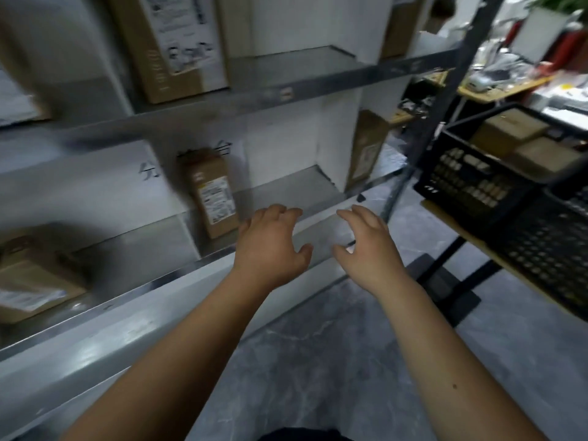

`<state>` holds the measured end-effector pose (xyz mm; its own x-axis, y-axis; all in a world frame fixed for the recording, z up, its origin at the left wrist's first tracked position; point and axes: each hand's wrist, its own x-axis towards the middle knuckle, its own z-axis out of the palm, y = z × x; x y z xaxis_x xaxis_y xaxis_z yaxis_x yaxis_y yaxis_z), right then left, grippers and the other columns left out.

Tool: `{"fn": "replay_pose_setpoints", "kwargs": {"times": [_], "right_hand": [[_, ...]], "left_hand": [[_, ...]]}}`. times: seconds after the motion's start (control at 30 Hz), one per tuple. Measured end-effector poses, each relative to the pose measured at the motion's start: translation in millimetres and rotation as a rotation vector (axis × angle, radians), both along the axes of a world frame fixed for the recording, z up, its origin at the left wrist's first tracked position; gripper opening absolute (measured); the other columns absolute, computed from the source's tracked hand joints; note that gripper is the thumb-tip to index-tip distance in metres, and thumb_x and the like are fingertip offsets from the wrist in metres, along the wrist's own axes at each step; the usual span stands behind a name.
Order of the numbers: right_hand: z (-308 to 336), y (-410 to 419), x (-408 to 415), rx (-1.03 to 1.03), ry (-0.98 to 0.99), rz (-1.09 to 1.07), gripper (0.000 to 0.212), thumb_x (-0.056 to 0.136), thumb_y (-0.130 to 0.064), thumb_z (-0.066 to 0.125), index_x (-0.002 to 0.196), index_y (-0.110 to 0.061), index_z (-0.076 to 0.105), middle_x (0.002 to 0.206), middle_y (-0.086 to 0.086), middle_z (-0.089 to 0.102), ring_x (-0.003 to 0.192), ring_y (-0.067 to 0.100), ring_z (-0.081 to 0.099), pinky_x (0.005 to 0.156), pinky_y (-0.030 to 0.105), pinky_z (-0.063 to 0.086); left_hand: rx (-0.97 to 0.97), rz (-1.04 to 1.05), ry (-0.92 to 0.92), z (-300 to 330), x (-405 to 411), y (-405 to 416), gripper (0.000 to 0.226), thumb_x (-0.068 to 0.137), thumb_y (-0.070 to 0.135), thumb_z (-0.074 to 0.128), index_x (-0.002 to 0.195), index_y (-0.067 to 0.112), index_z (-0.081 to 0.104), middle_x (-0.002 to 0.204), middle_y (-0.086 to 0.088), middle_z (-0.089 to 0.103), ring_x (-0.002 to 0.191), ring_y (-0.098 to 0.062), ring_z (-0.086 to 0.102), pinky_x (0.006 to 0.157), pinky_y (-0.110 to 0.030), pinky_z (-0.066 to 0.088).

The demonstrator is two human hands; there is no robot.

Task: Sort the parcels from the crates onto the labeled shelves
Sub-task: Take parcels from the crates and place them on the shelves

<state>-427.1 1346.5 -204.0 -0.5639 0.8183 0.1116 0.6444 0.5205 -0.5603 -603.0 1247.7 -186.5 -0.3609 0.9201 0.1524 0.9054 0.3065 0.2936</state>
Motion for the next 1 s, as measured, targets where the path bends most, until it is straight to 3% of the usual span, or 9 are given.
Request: {"fn": "replay_pose_setpoints", "kwargs": {"times": [0.13, 0.3, 0.5, 0.7, 1.0], "right_hand": [[0, 43, 70, 0.004, -0.001, -0.113, 0.064, 0.097, -0.028, 0.070, 0.155, -0.026, 0.043, 0.165, 0.000, 0.031, 0.150, 0.021, 0.024, 0.121, 0.038, 0.031], [3, 82, 148, -0.002, -0.013, -0.251, 0.065, 0.097, -0.035, 0.069, 0.156, -0.026, 0.043, 0.166, 0.002, 0.030, 0.152, 0.023, 0.026, 0.122, 0.044, 0.031], [1, 101, 223, -0.058, -0.034, -0.446, 0.066, 0.098, -0.041, 0.067, 0.157, -0.034, 0.039, 0.169, -0.003, 0.022, 0.153, 0.022, 0.024, 0.121, 0.040, 0.033], [-1, 109, 267, -0.075, -0.009, -0.579, 0.067, 0.098, -0.038, 0.068, 0.157, -0.035, 0.038, 0.169, -0.003, 0.022, 0.155, 0.021, 0.020, 0.123, 0.044, 0.032], [-5, 152, 294, -0.106, -0.018, -0.680, 0.069, 0.099, -0.034, 0.067, 0.160, -0.035, 0.034, 0.170, -0.004, 0.020, 0.155, 0.020, 0.020, 0.124, 0.039, 0.029]], "left_hand": [[0.002, -0.118, 0.024, -4, 58, 65, 0.074, 0.083, 0.063, 0.058, 0.149, 0.033, 0.048, 0.149, 0.000, 0.052, 0.135, -0.029, 0.048, 0.110, -0.047, 0.039], [0.024, -0.265, 0.013, -7, 128, 129, 0.071, 0.086, 0.059, 0.062, 0.151, 0.032, 0.048, 0.152, -0.001, 0.050, 0.139, -0.029, 0.045, 0.112, -0.048, 0.037], [-0.006, -0.417, 0.006, -7, 193, 181, 0.071, 0.087, 0.062, 0.060, 0.151, 0.034, 0.046, 0.152, 0.003, 0.048, 0.141, -0.027, 0.043, 0.114, -0.051, 0.038], [-0.013, -0.526, -0.020, -11, 241, 221, 0.067, 0.090, 0.061, 0.060, 0.150, 0.034, 0.047, 0.155, 0.003, 0.045, 0.143, -0.027, 0.041, 0.113, -0.050, 0.037], [0.007, -0.629, -0.091, -21, 271, 299, 0.065, 0.090, 0.056, 0.063, 0.149, 0.033, 0.050, 0.152, 0.007, 0.047, 0.141, -0.023, 0.042, 0.112, -0.047, 0.040]]}}
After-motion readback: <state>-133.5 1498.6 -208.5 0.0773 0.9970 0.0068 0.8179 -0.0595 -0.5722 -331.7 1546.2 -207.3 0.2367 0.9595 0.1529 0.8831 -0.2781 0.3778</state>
